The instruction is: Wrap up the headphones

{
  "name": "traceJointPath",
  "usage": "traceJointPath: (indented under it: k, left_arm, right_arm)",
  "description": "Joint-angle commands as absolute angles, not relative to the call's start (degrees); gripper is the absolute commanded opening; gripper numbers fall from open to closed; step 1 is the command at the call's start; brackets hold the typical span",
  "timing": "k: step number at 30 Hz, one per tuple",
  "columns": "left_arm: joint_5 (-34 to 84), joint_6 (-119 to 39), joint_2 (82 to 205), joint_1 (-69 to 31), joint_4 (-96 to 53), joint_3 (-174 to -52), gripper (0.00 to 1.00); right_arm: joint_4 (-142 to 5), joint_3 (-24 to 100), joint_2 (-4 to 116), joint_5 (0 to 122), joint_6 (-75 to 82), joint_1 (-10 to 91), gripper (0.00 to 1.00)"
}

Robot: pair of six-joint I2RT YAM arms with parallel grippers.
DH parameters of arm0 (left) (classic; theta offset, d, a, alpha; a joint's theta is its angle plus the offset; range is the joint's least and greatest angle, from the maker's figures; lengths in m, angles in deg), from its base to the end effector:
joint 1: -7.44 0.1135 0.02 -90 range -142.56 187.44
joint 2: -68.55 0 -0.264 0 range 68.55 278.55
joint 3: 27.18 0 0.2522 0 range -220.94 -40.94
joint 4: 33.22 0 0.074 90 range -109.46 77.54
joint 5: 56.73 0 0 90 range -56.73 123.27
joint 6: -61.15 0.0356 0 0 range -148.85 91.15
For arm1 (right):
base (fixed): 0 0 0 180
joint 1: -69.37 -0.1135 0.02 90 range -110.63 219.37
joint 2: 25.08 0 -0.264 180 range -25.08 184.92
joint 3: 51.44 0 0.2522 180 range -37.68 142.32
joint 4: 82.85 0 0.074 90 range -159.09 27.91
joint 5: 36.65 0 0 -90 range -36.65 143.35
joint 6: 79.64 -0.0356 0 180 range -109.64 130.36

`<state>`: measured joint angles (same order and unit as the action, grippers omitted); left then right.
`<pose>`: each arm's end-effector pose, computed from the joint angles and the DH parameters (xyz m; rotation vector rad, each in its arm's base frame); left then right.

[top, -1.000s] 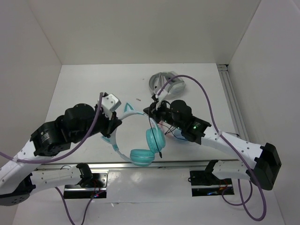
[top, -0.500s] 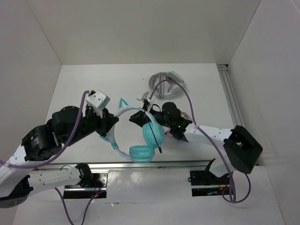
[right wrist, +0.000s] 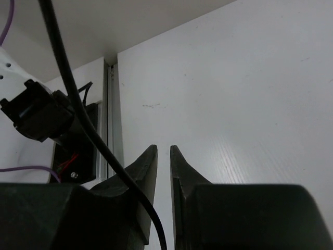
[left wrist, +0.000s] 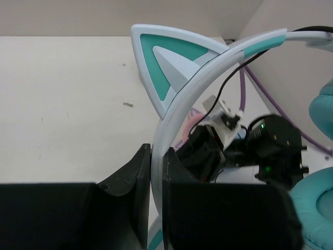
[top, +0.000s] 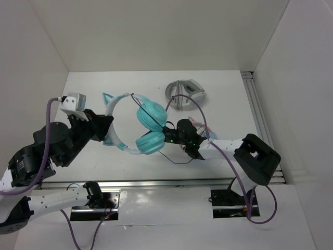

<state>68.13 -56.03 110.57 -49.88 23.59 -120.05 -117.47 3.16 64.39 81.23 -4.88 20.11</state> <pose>0.0634 -0.0612 0.4751 -0.0214 1.6920 -0.6080 0.2027 0.2609 0.2328 -0.8843 1.4780 1.2393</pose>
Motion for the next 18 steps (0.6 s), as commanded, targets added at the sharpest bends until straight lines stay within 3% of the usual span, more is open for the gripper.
traceJointPath:
  k: [1,9,18]
  left_arm:
    - [78.3,-63.2,112.4,-49.9,16.7,-123.4,0.0]
    - [89.9,-71.4,116.4,-49.9,21.0,-125.1,0.0]
    - [100.4,-74.8,122.7,-49.3,25.8,-130.2,0.0]
  right_arm:
    - [-122.6,1.9,62.7,80.8,-4.5,17.7,0.23]
    - [-127.4,-2.4,62.7,78.8,-5.5,14.1,0.05]
    - [-124.7,-3.1,61.5,75.2,-3.9,6.4,0.09]
